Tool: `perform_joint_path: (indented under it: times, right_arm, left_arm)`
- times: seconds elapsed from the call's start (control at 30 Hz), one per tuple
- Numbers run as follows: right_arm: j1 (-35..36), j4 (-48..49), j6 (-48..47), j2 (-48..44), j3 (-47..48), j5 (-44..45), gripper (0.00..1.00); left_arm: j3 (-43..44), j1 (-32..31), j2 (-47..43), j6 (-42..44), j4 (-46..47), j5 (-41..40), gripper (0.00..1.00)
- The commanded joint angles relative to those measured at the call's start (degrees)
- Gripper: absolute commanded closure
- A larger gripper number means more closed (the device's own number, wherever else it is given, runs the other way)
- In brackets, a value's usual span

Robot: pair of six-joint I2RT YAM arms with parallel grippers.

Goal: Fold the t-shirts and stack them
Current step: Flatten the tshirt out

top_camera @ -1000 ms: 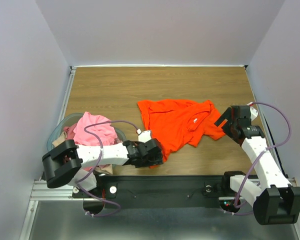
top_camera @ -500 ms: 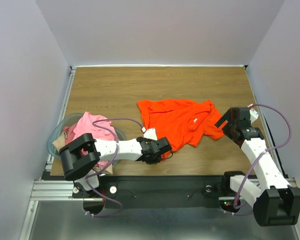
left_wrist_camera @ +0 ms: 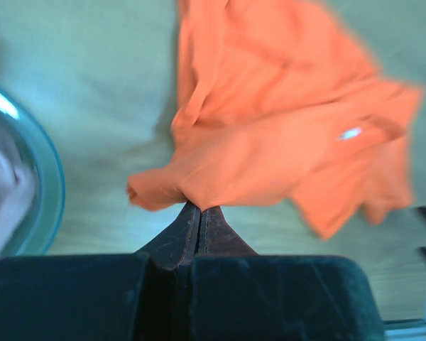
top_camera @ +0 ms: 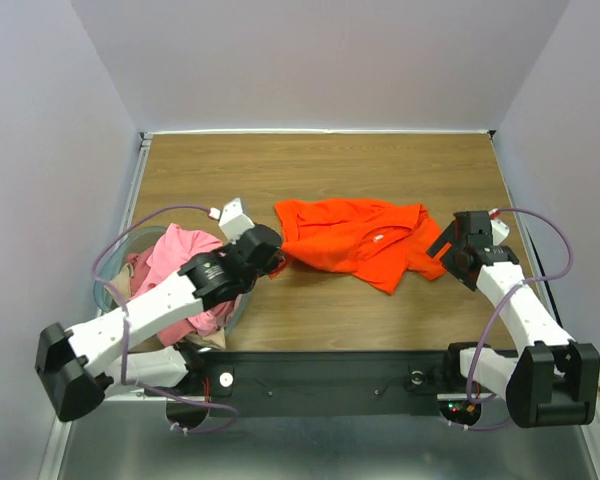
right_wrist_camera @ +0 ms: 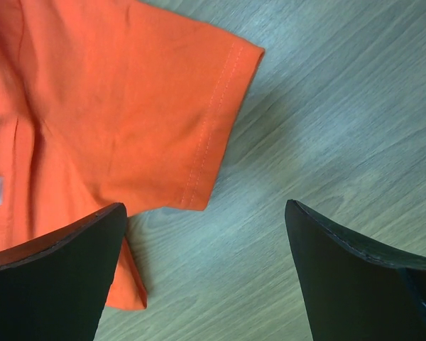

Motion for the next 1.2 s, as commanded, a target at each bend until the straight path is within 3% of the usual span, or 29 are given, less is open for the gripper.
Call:
perform_joint_path:
  times: [0.0, 0.13, 0.37, 0.47, 0.63, 0.8, 0.87, 1.17]
  right_arm:
    - [-0.31, 3.32, 1.25, 1.32, 1.01, 0.88, 0.01]
    - [-0.31, 6.64, 0.21, 3.26, 2.33, -3.24, 0.02]
    - [-0.40, 16.93, -7.43, 10.55, 5.93, -27.20, 0.07]
    - [0.74, 21.50, -7.53, 14.85, 8.12, -32.86, 0.11]
    - [5.49, 21.86, -7.10, 23.46, 15.42, -28.48, 0.12]
    - [6.01, 22.48, -7.09, 30.93, 18.76, -28.74, 0.25]
    - [6.45, 22.74, -7.18, 32.52, 19.82, -28.75, 0.32]
    - [6.54, 22.74, -6.56, 33.67, 18.51, -26.99, 0.35]
  left_arm:
    - [3.18, 3.33, -6.10, 8.99, 6.15, -3.79, 1.00]
    - [6.25, 5.09, -6.55, 9.78, 2.82, -6.69, 1.00]
    - [4.42, 6.85, -6.38, 10.57, 4.21, -4.85, 1.00]
    - [4.06, 7.46, -5.85, 10.75, 4.65, -4.32, 1.00]
    - [3.54, 8.60, -5.59, 10.75, 4.48, -3.97, 1.00]
    - [2.83, 9.66, -5.59, 10.84, 5.09, -3.09, 1.00]
    - [2.83, 10.10, -5.33, 10.93, 5.18, -2.65, 1.00]
    - [2.66, 10.98, -4.80, 10.93, 5.53, -1.77, 1.00]
